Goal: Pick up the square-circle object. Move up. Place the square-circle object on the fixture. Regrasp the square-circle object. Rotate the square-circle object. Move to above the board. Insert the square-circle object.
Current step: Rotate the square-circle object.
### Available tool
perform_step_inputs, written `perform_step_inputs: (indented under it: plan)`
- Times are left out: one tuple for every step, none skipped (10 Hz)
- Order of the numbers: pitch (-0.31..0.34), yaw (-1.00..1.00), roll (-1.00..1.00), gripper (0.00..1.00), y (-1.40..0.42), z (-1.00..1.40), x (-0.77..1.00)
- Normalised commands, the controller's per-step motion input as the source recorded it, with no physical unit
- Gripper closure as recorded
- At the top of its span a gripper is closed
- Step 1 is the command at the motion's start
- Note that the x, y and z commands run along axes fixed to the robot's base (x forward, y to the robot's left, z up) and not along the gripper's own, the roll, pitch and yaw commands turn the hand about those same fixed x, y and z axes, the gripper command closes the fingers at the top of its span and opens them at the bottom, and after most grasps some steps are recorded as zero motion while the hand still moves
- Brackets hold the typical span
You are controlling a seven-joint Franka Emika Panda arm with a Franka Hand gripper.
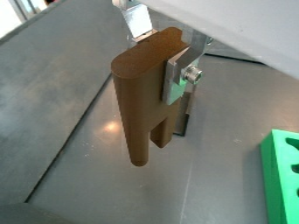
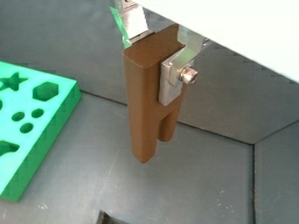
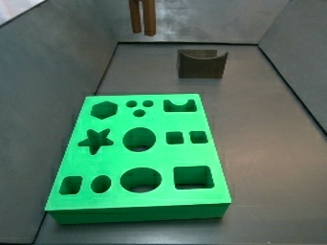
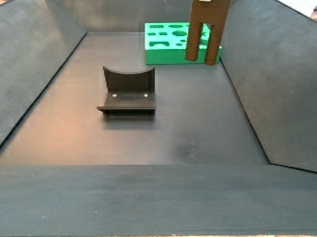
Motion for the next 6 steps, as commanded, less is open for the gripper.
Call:
perform_step_inputs:
  plan:
    - [0.032,-1.0,-0.06,1.0,0.02,0.0,0.0]
    - [0.028,-1.0,-0.05,1.0,0.03,-0.01,0.0]
    - [0.03,-1.0,-0.06,1.0,0.02,0.0,0.0]
    - [0.033,-1.0,-0.06,1.0,0.02,0.0,0.0]
    - [0.038,-1.0,-0.07,1.0,0.02,0.0,0.0]
    - [0.04,-1.0,-0.08,1.0,0.02,0.0,0.0]
